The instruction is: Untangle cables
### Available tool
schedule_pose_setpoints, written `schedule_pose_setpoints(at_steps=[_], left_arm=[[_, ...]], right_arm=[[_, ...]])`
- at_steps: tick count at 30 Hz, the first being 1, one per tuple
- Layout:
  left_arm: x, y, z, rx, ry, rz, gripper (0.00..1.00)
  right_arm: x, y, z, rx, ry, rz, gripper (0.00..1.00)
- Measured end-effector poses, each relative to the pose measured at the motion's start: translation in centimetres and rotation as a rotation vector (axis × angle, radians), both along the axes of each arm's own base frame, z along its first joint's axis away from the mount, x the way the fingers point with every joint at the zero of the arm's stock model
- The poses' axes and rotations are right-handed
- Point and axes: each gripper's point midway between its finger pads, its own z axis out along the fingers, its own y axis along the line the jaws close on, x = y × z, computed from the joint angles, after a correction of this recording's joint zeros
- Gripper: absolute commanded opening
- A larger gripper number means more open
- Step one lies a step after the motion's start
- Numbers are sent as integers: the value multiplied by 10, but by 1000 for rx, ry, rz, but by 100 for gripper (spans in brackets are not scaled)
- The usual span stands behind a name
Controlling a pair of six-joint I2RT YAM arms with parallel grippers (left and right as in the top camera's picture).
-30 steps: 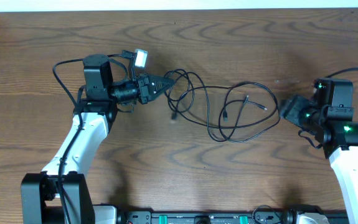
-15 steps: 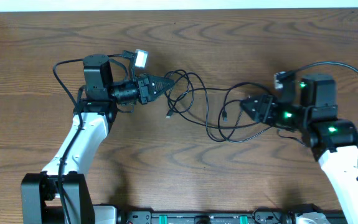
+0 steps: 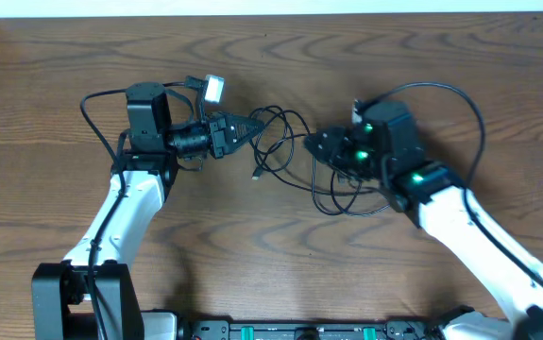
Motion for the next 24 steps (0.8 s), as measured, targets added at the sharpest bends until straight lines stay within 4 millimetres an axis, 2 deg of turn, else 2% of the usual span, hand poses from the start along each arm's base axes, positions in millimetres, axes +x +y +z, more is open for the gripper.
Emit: schedule_pose_setpoints(at_steps=[11,15,18,24], left_arm=[[0,0,0,0,0,0,8],[0,0,0,0,0,0,8],[0,0,0,0,1,0,8],[0,0,0,0,0,0,8]], right_arm=[[41,22,-31,125,52,-114,32],[41,26,-36,134,74,-121,17],[38,31,-36,131,70,-107,1],[39,30,-36,91,15,-70,1]])
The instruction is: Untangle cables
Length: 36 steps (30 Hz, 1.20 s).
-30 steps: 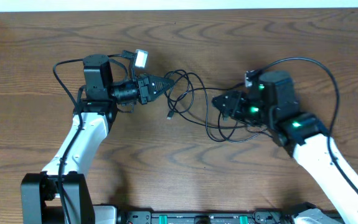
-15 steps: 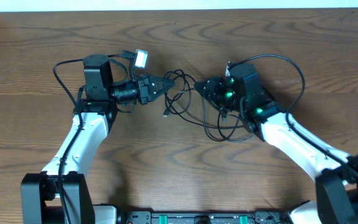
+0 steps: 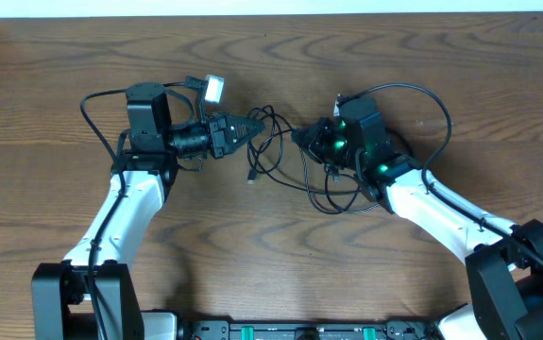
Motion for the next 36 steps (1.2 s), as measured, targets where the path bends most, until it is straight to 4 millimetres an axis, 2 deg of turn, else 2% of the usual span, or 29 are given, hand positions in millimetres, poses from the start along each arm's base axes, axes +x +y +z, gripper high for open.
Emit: schedule_pose_setpoints(at_steps=[4,5,7,8,10,13,15,21,24,26,28,32,33,34,36], left_arm=[[0,0,0,0,0,0,8],[0,0,0,0,0,0,8],[0,0,0,0,0,0,8],[0,0,0,0,0,0,8],[0,0,0,0,0,0,8],[0,0,0,0,0,0,8],[0,0,0,0,0,0,8],[0,0,0,0,0,0,8],[0,0,-1,0,6,0,8],[-1,0,-1,0,11,0,8],[-1,0,-2,0,16,0,8],[-1,0,-2,0,19,0,8],[-1,0,-2,0,19,0,8],[-1,0,-2,0,19,0,8],[-1,0,-2,0,19,0,8]], right_arm=[[5,-11,7,-54,-79,29,1],[5,-15,13,-63,-100,31,9],[7,-22,32,-66,-158,32,39],[6,-25,50,-55,-206,32,40],[3,-26,60,-42,-217,39,41],[-7,-27,49,-45,-128,38,45],[-13,-32,32,-60,-28,3,47],[-7,-40,5,-45,118,-144,48],[6,-38,4,-9,115,-216,45],[14,-34,6,25,102,-245,38],[16,-27,4,46,103,-254,33],[13,-15,-2,49,112,-254,34],[12,-12,-3,43,109,-254,32],[11,-11,-3,38,105,-257,24],[11,-10,-4,27,94,-266,1]])
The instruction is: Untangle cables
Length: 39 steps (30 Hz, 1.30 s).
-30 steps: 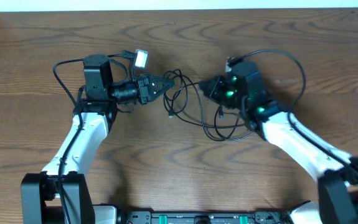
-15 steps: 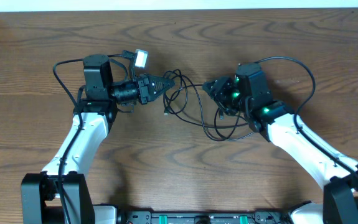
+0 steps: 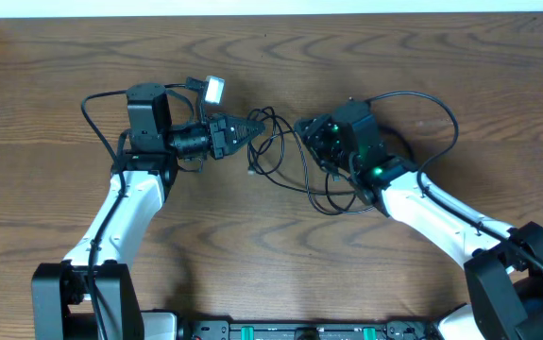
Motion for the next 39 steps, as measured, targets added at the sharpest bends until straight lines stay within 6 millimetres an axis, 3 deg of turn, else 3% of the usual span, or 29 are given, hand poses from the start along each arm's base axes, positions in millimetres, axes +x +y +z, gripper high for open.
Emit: schedule_pose_setpoints(at_steps=[5,10,14,18,20,23,26,31,33,36,39], left_arm=[[0,0,-1,0,7,0,8],[2,1,-4,13,16,20,8],[7,8,-23,70,108,99,8],[10,24,-57,168,295,246,9],[10,34,-73,218,377,322,17],[13,46,-86,260,457,423,17],[19,52,-87,251,494,489,12],[39,43,-56,142,365,461,10],[43,25,-16,44,161,321,10],[33,9,22,-32,-23,164,10],[20,2,32,-65,-69,66,10]], right_arm=[[5,3,8,0,-56,10,1],[5,15,34,-36,-218,146,1],[-7,9,64,-89,-317,223,2],[-20,-12,105,-164,-435,257,1],[-28,-30,119,-221,-467,250,1],[-35,-61,124,-329,-455,204,1],[-45,-97,106,-472,-362,137,2],[-60,-134,70,-656,-199,95,1],[-66,-148,55,-732,-132,84,3],[-63,-159,48,-796,-105,53,17],[-61,-163,47,-823,-108,42,29]])
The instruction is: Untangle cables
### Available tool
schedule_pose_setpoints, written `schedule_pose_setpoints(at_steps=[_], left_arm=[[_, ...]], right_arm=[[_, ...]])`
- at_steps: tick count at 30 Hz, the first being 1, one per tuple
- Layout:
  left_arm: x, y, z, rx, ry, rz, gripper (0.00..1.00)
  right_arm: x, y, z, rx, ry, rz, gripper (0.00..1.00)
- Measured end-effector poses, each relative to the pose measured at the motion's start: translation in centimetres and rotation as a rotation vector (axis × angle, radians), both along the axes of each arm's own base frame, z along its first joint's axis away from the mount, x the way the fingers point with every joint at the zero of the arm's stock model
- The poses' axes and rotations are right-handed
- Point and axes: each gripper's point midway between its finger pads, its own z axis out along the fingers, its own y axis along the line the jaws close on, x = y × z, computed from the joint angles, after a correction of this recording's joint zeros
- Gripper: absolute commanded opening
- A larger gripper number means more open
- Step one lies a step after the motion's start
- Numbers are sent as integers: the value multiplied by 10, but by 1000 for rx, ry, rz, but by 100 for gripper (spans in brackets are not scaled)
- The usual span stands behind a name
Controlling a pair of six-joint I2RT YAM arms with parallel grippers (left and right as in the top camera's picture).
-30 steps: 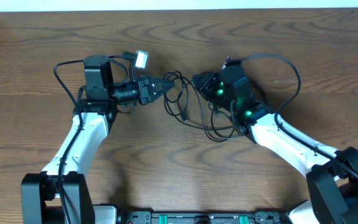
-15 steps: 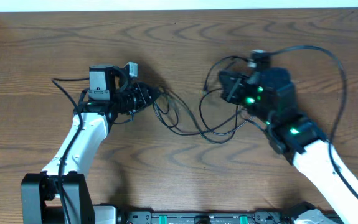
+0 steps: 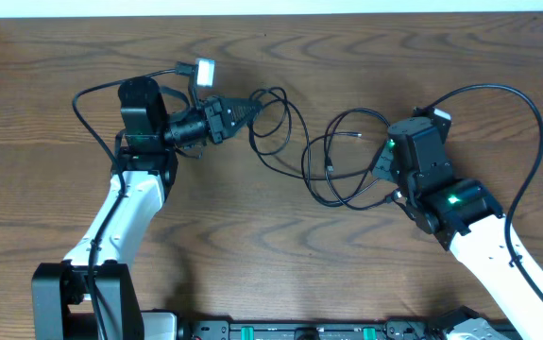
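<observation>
A black cable tangle (image 3: 323, 156) lies in loose loops across the middle of the wooden table. One free plug end (image 3: 358, 133) points right, and another end (image 3: 330, 168) lies inside the loops. My left gripper (image 3: 245, 110) points right at the tangle's left side and is shut on a loop of the cable. My right gripper (image 3: 382, 172) points left at the tangle's right edge. Its fingers are closed on cable strands there, though the arm's body partly hides the grip.
The wooden table (image 3: 271, 255) fills the view, and its far edge meets a white wall at the top. Each arm's own black cable arcs over its wrist, the right arm's (image 3: 526, 104) reaching far right. A small white block (image 3: 205, 69) sits above the left wrist.
My right gripper has moved right and toward the front, and the right side of the tangle has come with it, so the loops are wider. The left gripper has moved slightly up, still holding its loop.
My left gripper held the tangle's left loop throughout. At first the right gripper sat at the tangle's right side. It then stood further left, over the tangle's middle. Now it is back at the right, with the cable stretched out between the two grippers.
</observation>
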Motion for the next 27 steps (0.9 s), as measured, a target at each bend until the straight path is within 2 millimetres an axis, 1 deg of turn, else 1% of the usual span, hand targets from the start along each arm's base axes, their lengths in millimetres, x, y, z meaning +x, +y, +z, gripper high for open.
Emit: schedule_pose_setpoints(at_steps=[3,5,7,10,12,13,16,17,20,25,27], left_arm=[[-8,-3,3,-15,-8,-53,9],[-11,-5,7,-25,-20,-74,9],[-11,-5,17,-40,-58,-86,9],[-12,-6,38,-68,-143,-98,8],[-15,-6,59,-91,-239,-108,9],[-18,-6,72,-107,-286,-116,9],[-29,-6,97,-138,-380,-135,9],[-33,-6,105,-153,-402,-142,9],[-40,-6,114,-182,-385,-155,9],[-41,-6,115,-213,-293,-162,9],[-41,-6,115,-217,-279,-162,9]], right_arm=[[0,1,0,2,-1,4,33],[-1,7,-1,27,10,27,35],[-3,13,-2,52,22,53,40],[-5,22,-9,81,53,87,44],[-5,27,-18,93,85,105,45],[-5,30,-22,97,102,112,45],[-2,37,-36,109,140,131,46],[2,42,-43,115,150,138,47],[14,51,-58,127,155,149,51],[40,71,-81,172,130,181,54],[46,78,-92,188,135,196,54]])
